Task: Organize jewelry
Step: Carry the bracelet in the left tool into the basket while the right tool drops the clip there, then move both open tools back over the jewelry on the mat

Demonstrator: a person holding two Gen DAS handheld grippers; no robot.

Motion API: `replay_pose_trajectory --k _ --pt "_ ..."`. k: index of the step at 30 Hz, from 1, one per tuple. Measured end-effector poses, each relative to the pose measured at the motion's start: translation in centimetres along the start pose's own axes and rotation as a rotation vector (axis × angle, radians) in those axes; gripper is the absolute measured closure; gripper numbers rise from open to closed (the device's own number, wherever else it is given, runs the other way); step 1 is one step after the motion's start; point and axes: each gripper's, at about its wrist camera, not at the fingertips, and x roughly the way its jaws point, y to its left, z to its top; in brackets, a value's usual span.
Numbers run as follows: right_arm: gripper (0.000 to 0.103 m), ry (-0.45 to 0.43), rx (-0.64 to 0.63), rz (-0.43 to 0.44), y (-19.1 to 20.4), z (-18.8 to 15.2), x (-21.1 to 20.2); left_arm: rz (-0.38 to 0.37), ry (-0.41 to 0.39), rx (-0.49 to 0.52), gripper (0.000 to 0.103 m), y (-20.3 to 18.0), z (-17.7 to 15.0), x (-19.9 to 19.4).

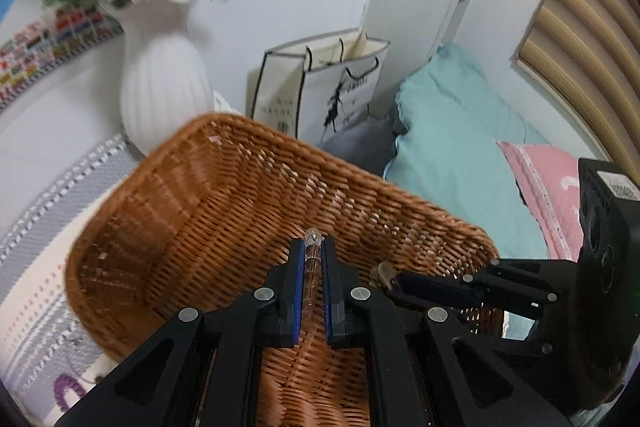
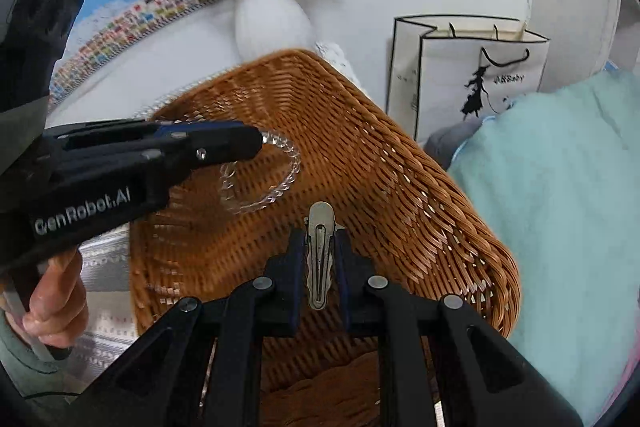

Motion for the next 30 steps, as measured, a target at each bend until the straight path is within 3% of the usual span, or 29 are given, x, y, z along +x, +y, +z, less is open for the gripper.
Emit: replay_pose_trajectory --k 6,8,10,12,18,21,24,26,28,30 --pt "0.085 0.028 0.032 0.004 -0.8 0.3 0.6 0.057 0.018 -0.004 0.092 0.3 0.2 1.6" --pt "0.085 0.019 0.058 0.014 -1.3 0.3 0.4 0.065 0.023 -0.001 0.084 0.3 0.1 1.9" --pt "0.084 0.006 0.079 0.02 -1.8 0.3 0.1 0.047 0.025 -0.005 0.061 0.6 0.0 1.6" --pt "0.081 -0.011 0.096 0.03 -2.2 0.2 -0.6 0.034 0.015 -0.01 0.054 0.8 -0.2 1.1" --pt "0.076 -0.054 0.105 0.07 -2.4 0.0 -2.8 0.018 0.007 -0.03 0.054 1.7 -1.1 -2.3" --pt "0.076 -0.073 0.09 0.152 -1.3 -0.4 -4.1 0.035 -0.032 -0.036 0.054 2.3 -2.1 -5.4" --pt "0.074 -0.12 0.031 0.178 1.0 -0.7 -5.8 0.046 -0.074 -0.045 0.054 3.3 -3.7 -9.2" --pt "0.062 -0.146 -0.004 0.194 2.5 -0.9 -6.7 0.067 -0.102 -0.058 0.054 4.3 -5.3 -12.3" --pt "0.035 -0.172 -0.038 0.228 4.3 -1.0 -7.5 0.107 -0.142 -0.079 0.053 5.6 -7.0 -15.3" --pt "0.034 -0.202 -0.076 0.259 6.3 -1.2 -8.1 0.155 -0.186 -0.11 0.047 7.1 -8.7 -18.4"
